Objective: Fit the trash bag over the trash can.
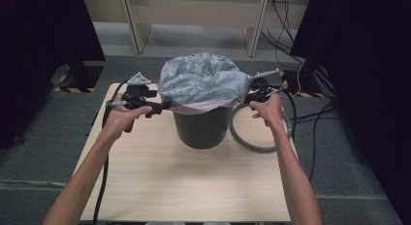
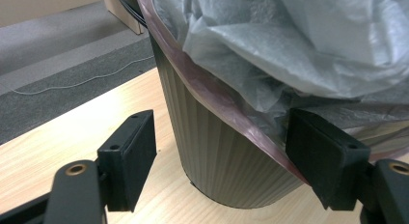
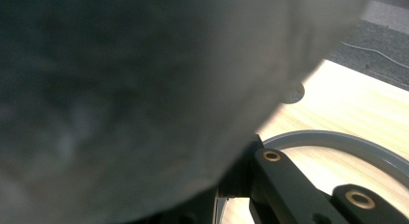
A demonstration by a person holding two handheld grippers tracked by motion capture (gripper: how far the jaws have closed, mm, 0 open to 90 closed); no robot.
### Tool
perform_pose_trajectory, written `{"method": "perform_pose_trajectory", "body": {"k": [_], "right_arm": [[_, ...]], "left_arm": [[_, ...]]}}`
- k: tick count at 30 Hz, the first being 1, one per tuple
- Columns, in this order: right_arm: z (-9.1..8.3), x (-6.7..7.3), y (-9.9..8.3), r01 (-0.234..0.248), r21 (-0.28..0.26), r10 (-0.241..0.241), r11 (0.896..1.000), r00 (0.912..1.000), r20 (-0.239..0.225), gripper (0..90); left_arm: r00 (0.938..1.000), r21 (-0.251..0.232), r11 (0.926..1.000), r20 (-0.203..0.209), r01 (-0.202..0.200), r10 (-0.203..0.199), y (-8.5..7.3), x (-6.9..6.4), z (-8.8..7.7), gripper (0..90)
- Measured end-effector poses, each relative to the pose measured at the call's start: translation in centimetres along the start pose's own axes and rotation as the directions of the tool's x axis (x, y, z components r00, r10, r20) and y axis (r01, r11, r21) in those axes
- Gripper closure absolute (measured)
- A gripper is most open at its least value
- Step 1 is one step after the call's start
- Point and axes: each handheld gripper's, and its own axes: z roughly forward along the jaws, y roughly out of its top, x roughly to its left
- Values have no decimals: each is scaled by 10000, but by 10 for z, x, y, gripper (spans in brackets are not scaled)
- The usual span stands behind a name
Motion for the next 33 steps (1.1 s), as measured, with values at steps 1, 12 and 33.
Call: {"method": "perform_pose_trajectory", "body": {"k": [1,12,33], "right_arm": [[2,0,-1,-40,-37,40,10000,10000,1,900],[-10,-13,-8,-555,-767,568,9955,9983,142,665],[-93,12,-6,-174,-2192,174,9755,9998,-18,416]], "left_arm": [[10000,5,10000,38,-19,19,0,0,0,257],[9981,284,9984,-358,-486,496,-4,-1,5,260],[9931,-142,9995,-1143,-296,278,-21,18,-16,239]]}}
